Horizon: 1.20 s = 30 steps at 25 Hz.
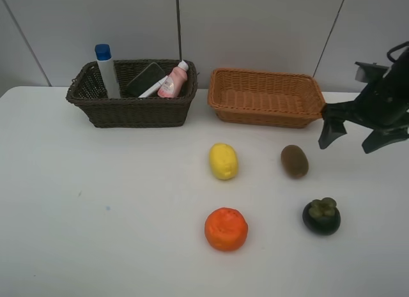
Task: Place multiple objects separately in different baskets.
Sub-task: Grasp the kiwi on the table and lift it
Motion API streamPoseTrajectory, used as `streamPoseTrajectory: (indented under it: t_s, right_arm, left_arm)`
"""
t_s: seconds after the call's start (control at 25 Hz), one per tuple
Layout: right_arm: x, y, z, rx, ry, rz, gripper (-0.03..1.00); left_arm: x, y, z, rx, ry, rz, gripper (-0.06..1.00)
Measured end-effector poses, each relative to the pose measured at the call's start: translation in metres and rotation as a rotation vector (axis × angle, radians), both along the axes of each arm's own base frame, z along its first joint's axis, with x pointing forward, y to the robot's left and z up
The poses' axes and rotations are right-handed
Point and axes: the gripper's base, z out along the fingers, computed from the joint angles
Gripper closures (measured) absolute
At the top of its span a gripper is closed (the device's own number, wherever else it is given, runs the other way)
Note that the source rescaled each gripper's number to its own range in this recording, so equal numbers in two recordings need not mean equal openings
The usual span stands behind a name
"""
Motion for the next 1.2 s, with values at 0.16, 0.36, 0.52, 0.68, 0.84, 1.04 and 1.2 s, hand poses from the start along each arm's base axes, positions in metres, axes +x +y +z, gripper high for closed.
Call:
streamPoseTrajectory:
  t_s: [0.16, 0.36, 0.52, 0.68, 0.84, 1.04, 1.2]
  right_arm:
    - [0.010, 0.027, -0.009, -0.002, 0.014, 0.084, -0.01]
    - [0.016, 0.051, -0.023, -0.006, 0.029, 0.151, -0.01]
    - [0.021, 0.059, -0.042, -0.010, 0.035, 0.171, -0.01]
    - [0.028, 0.058, -0.064, -0.045, 0.034, 0.195, -0.01]
    - [0.032, 0.058, -0.082, -0.056, 0.042, 0.202, -0.01]
    - [0.035, 0.058, -0.096, -0.069, 0.054, 0.221, 0.35]
    - [0.037, 0.057, -0.096, -0.075, 0.049, 0.239, 0.96]
  left_arm:
    - [0.000, 0.000, 0.000, 0.000, 0.000, 0.000, -0.04]
    - [0.000, 0.000, 0.000, 0.000, 0.000, 0.000, -0.04]
    - [0.000, 0.000, 0.000, 0.000, 0.000, 0.000, -0.04]
    - [0.000, 0.000, 0.000, 0.000, 0.000, 0.000, -0.04]
    - [0.000, 0.000, 0.000, 0.000, 0.000, 0.000, -0.04]
    - [0.000, 0.000, 0.000, 0.000, 0.000, 0.000, -0.04]
    - [0.000, 0.000, 0.000, 0.000, -0.001, 0.000, -0.04]
